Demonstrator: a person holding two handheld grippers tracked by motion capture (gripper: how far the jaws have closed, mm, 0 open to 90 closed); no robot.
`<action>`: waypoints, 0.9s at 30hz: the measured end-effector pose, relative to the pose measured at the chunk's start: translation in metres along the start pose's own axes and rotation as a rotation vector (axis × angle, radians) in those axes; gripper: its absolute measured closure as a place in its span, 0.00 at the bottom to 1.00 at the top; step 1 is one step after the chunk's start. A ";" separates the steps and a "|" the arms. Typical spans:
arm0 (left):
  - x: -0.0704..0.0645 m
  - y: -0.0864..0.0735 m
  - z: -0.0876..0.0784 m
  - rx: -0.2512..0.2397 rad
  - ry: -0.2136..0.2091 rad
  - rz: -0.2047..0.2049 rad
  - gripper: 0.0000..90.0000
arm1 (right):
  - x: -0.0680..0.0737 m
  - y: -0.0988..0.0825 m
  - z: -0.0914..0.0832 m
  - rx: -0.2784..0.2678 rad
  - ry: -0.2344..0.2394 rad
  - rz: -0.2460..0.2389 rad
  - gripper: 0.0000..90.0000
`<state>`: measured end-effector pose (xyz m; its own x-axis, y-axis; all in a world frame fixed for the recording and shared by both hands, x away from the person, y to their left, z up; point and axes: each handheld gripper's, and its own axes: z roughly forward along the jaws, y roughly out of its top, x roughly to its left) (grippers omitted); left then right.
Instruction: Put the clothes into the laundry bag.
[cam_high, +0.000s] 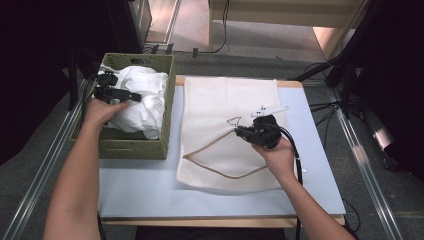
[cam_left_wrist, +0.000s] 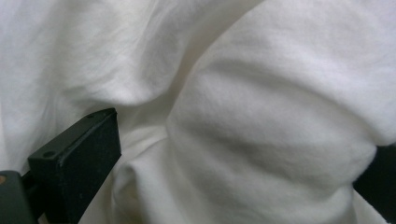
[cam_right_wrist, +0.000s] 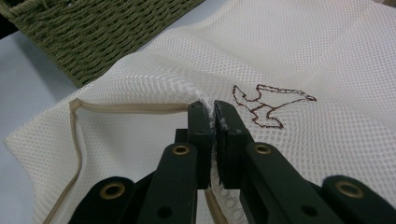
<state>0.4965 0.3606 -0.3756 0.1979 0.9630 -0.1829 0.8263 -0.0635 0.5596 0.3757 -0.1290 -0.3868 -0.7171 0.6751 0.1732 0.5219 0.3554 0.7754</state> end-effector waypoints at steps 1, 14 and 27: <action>0.002 -0.002 0.002 0.009 -0.014 -0.018 0.00 | 0.000 0.000 0.000 -0.001 0.000 -0.002 0.97; 0.022 -0.019 0.040 0.015 -0.127 -0.102 0.03 | 0.000 -0.001 0.002 0.010 -0.001 -0.010 0.97; -0.008 -0.011 0.063 0.079 -0.103 0.000 0.21 | -0.001 -0.001 0.001 0.011 -0.003 -0.009 0.97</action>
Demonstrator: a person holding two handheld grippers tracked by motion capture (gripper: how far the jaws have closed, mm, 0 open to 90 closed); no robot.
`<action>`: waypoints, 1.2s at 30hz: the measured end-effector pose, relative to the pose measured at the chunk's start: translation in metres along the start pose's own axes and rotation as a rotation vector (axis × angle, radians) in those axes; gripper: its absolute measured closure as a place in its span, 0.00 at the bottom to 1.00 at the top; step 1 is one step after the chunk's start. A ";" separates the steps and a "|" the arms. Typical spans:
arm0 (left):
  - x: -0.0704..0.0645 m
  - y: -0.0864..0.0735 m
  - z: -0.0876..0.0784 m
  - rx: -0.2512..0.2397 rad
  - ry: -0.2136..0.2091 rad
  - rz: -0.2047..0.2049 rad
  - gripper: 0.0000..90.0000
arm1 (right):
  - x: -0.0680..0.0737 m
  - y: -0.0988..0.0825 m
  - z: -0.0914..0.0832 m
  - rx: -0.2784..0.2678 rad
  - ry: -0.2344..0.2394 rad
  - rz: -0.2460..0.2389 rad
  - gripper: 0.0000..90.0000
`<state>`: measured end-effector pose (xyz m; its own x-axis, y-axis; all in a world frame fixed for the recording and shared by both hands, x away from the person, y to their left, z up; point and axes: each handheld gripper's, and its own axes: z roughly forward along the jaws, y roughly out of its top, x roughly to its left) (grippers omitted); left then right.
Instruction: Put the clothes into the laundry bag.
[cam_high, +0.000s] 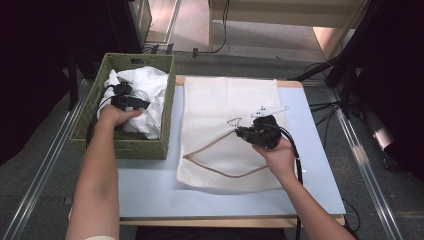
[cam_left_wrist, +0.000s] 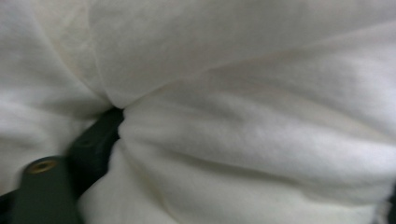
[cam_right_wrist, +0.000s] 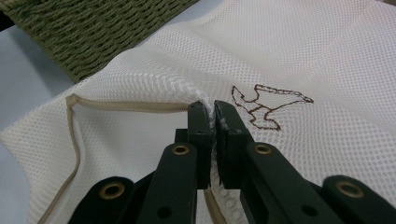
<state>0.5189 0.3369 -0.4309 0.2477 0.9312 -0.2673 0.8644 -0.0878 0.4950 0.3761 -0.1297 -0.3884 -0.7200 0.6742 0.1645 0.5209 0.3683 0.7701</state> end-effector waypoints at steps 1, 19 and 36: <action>-0.001 0.001 0.000 0.007 -0.003 0.017 0.25 | 0.000 0.000 0.000 0.001 0.001 0.000 0.97; -0.003 0.023 -0.067 -0.039 -0.144 -0.051 0.63 | -0.001 0.000 0.000 -0.007 0.007 0.010 0.97; -0.043 0.047 -0.180 -0.116 -0.191 0.054 0.63 | -0.001 0.001 -0.002 -0.017 0.013 0.026 0.97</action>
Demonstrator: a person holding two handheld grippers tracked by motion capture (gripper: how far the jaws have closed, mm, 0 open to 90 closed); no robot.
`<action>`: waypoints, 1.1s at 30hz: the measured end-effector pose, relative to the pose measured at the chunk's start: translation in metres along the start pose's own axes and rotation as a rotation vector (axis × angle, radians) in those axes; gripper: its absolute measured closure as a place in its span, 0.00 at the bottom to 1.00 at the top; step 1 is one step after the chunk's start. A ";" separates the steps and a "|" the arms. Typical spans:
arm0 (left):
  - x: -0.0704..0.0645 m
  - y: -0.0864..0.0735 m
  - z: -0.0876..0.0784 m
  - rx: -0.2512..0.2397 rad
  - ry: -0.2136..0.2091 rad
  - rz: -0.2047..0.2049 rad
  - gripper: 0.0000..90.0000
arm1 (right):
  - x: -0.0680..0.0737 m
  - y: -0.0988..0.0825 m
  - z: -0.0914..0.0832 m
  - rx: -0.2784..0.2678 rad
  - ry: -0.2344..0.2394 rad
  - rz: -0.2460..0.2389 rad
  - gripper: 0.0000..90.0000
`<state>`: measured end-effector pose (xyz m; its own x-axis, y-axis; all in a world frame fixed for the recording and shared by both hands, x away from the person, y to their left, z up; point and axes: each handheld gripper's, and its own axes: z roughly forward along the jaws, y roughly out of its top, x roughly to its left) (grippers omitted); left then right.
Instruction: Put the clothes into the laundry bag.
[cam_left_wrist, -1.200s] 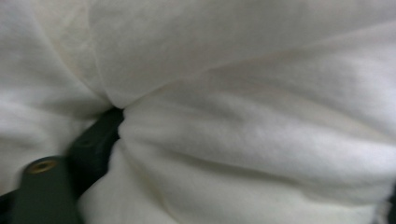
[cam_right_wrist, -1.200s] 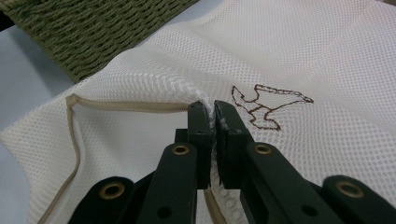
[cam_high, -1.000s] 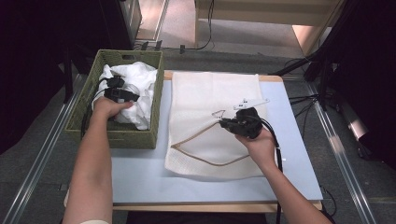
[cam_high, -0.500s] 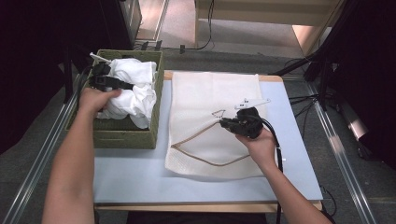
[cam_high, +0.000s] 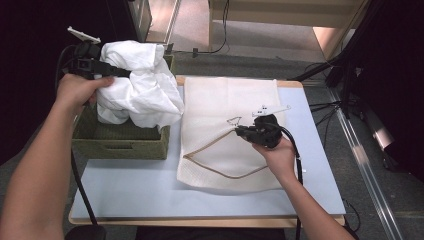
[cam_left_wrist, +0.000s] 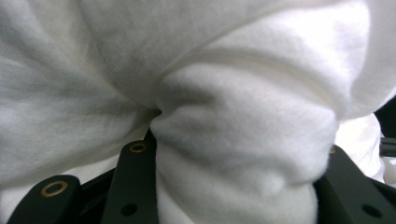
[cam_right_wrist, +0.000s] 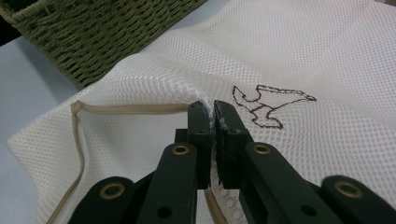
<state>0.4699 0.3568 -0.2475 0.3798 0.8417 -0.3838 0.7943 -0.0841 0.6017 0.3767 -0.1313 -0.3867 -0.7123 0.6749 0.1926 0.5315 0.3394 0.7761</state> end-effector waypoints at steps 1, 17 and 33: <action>-0.005 0.001 -0.005 -0.001 -0.001 0.011 0.63 | 0.000 0.000 0.000 0.000 -0.001 0.002 0.97; -0.075 0.012 -0.059 0.035 -0.044 0.205 0.62 | -0.001 0.001 -0.001 -0.008 -0.002 0.007 0.97; -0.140 0.012 -0.093 0.056 -0.134 0.339 0.62 | -0.002 0.002 -0.003 -0.016 -0.003 0.011 0.98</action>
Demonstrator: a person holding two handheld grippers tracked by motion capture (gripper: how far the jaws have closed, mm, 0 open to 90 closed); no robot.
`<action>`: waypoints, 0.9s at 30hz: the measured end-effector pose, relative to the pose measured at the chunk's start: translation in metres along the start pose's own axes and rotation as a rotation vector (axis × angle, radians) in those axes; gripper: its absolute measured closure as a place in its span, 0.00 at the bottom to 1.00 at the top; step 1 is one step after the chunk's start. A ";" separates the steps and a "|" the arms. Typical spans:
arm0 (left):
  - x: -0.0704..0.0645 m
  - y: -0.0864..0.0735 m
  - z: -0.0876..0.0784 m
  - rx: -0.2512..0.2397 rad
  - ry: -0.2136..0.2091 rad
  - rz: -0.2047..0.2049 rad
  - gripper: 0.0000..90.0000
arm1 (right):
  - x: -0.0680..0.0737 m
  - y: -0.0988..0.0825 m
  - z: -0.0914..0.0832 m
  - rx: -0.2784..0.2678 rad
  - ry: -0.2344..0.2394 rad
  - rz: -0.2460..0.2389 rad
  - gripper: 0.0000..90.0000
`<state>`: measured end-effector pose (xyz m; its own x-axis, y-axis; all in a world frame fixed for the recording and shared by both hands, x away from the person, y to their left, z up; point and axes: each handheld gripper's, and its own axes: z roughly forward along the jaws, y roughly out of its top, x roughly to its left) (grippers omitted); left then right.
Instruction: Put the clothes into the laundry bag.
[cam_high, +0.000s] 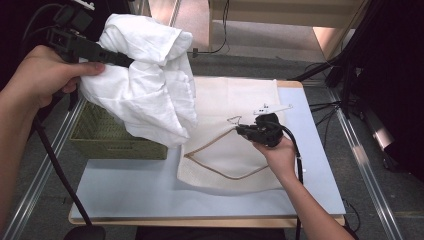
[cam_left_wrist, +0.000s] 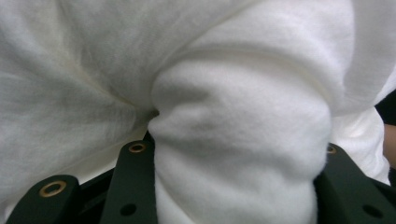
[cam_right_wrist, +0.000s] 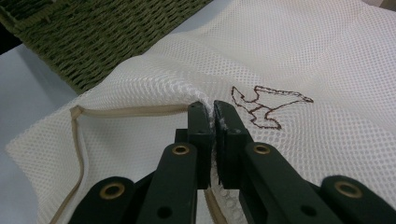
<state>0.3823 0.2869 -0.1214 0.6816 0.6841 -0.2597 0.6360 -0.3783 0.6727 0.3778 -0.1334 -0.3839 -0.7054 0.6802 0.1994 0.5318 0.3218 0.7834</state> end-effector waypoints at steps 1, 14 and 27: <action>-0.006 0.002 -0.002 -0.004 -0.017 0.002 0.62 | 0.000 0.000 0.000 0.000 0.000 0.001 0.98; -0.075 0.006 0.008 0.004 -0.109 0.149 0.62 | -0.001 0.001 -0.002 -0.007 0.002 0.007 0.98; -0.128 -0.012 0.025 0.047 -0.227 0.241 0.62 | -0.003 0.001 -0.004 -0.013 0.006 0.022 0.98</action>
<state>0.2964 0.1885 -0.1141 0.8743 0.4171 -0.2483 0.4591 -0.5444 0.7021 0.3785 -0.1372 -0.3816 -0.6965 0.6831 0.2197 0.5408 0.2986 0.7864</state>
